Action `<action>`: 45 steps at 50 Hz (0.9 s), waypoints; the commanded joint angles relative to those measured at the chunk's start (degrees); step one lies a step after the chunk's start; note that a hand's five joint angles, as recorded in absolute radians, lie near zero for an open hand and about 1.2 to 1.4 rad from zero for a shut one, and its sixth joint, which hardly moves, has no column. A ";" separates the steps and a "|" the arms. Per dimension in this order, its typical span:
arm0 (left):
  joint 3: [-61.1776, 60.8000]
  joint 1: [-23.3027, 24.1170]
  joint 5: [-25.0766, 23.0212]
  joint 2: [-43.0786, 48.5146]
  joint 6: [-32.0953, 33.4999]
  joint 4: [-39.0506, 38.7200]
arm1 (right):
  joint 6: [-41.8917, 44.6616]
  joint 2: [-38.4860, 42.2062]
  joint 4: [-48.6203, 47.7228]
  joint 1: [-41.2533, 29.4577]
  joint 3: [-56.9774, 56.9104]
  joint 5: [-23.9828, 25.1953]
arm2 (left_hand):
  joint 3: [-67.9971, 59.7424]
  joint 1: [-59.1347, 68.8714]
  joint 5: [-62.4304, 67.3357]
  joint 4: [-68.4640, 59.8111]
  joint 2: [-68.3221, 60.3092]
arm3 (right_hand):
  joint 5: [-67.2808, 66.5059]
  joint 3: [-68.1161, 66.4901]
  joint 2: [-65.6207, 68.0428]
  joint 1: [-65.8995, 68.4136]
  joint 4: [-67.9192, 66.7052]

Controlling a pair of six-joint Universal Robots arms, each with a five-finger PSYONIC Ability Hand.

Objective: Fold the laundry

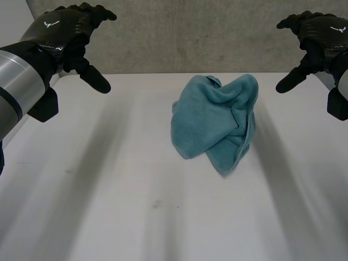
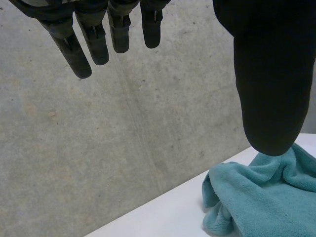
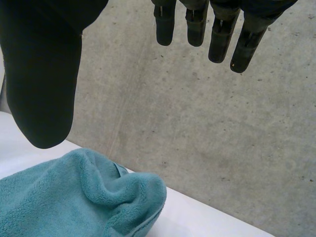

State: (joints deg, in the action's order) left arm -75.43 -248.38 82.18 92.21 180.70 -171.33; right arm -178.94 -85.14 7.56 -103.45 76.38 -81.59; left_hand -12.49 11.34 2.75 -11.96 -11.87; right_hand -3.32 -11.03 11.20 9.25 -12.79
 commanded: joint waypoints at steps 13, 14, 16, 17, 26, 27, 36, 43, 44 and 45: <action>-1.04 0.00 -0.09 1.13 0.09 -1.28 | 5.79 4.27 -0.35 0.35 -0.09 -1.64 | 2.44 -1.29 -2.70 1.92 1.82 | 3.32 1.03 -1.20 0.75 2.79; -1.21 0.09 0.00 1.31 0.09 -1.72 | 5.53 5.67 -0.35 0.53 -0.26 -3.21 | 2.44 -1.29 -2.70 1.92 1.82 | 3.32 1.03 -1.20 0.75 2.79; -2.26 0.17 0.00 1.92 0.35 -3.65 | 4.13 7.70 -0.53 0.44 -0.26 -6.46 | 2.44 -1.29 -2.70 1.92 1.82 | 3.32 1.03 -1.20 0.75 2.79; -2.27 0.17 0.00 1.92 0.35 -3.66 | 4.12 7.70 -0.53 0.44 -0.26 -6.48 | 2.44 -1.29 -2.70 1.92 1.82 | 3.32 1.03 -1.20 0.75 2.79; -3.59 1.05 0.17 8.86 0.53 -11.22 | -15.09 17.62 -5.45 0.88 0.10 -10.08 | 2.11 -0.96 -2.37 1.58 1.49 | 3.32 1.03 -1.20 0.75 2.79; -3.50 1.40 0.17 10.17 0.62 -11.22 | -16.26 18.77 -5.63 0.88 -0.26 -10.08 | 2.11 -0.96 -2.36 1.58 1.49 | 3.32 1.03 -1.20 0.75 2.79; -4.90 3.07 0.44 13.35 0.79 -11.57 | -23.12 34.85 -5.63 0.09 -11.41 -8.06 | 2.10 -0.95 -2.36 1.58 1.49 | 3.32 1.03 -1.20 0.75 2.79; -7.54 2.72 0.35 13.52 0.88 -11.92 | -30.32 44.52 -4.93 0.09 -21.08 -6.39 | 2.11 -0.96 -2.36 1.58 1.49 | 3.32 1.03 -1.20 0.75 2.79; -7.89 2.64 0.35 13.44 0.88 -12.01 | -31.20 45.40 -4.66 0.09 -21.96 -6.04 | 2.11 -0.96 -2.36 1.58 1.49 | 3.32 1.03 -1.20 0.75 2.79; -8.24 2.63 0.26 13.44 0.97 -12.19 | -31.99 46.28 -4.23 -0.08 -22.84 -5.60 | 2.11 -0.96 -2.36 1.58 1.49 | 3.32 1.03 -1.20 0.75 2.79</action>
State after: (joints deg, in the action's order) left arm -81.54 -245.38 82.60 105.87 181.56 -183.05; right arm -205.64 -45.08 2.05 -103.30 60.19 -88.89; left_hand -12.49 11.34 2.75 -11.96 -11.87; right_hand -3.32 -11.03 11.20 9.25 -12.79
